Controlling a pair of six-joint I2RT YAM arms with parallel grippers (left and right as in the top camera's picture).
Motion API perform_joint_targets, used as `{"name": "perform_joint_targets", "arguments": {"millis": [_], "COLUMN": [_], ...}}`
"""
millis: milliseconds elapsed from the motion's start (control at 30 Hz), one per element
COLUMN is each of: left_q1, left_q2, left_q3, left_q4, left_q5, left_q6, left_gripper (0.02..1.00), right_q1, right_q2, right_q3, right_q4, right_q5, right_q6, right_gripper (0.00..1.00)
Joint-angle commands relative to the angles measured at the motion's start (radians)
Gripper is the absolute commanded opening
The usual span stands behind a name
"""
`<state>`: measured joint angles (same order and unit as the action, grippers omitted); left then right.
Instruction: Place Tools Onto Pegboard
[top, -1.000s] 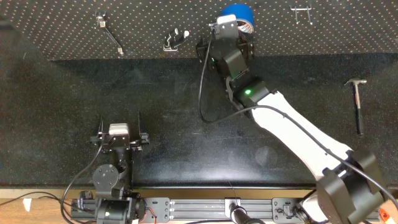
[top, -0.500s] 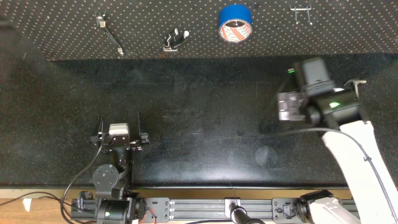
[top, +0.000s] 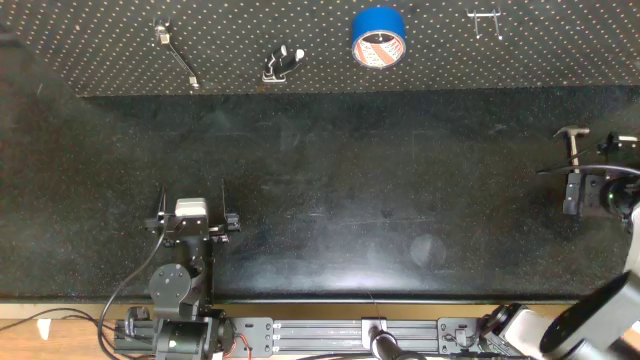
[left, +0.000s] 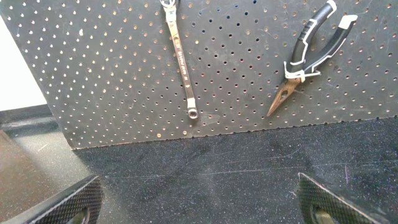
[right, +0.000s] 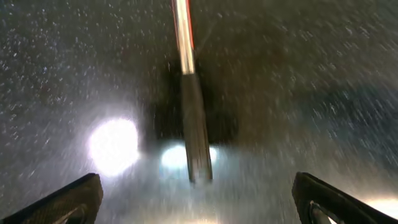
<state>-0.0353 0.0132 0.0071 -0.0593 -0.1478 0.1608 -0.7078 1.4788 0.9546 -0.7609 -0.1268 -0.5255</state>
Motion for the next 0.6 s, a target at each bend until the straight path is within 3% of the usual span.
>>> {"name": "perform_joint_targets", "arguments": {"millis": [33,167,433,567,600], "left_q1": [0.002,0.002,0.002,0.002,0.002], "left_q2": [-0.007,-0.007,-0.007,-0.007,-0.007], "left_q3": [-0.002,-0.002,-0.002,-0.002,-0.002], "left_q4": [-0.005,-0.005,-0.005,-0.005,-0.005], "left_q5": [0.003,0.003,0.003,0.003,0.003], "left_q6": [0.013,0.013,0.013,0.013,0.013], "left_gripper": [0.996,0.996,0.996,0.998,0.996], "right_q1": [-0.004,-0.004,-0.004,-0.004,-0.004], "right_q2": [0.102,0.171,0.200,0.201,0.201], "right_q3": [-0.006,-0.006,-0.006,-0.006,-0.006], "right_q4": [0.051,0.073,0.074,0.071,0.071], "right_q5": [-0.169,-0.156,-0.034,-0.014,-0.014], "right_q6": [-0.187,-0.251,-0.250,-0.250,-0.250], "right_gripper": [1.000,1.000,1.000,0.993,0.886]}}
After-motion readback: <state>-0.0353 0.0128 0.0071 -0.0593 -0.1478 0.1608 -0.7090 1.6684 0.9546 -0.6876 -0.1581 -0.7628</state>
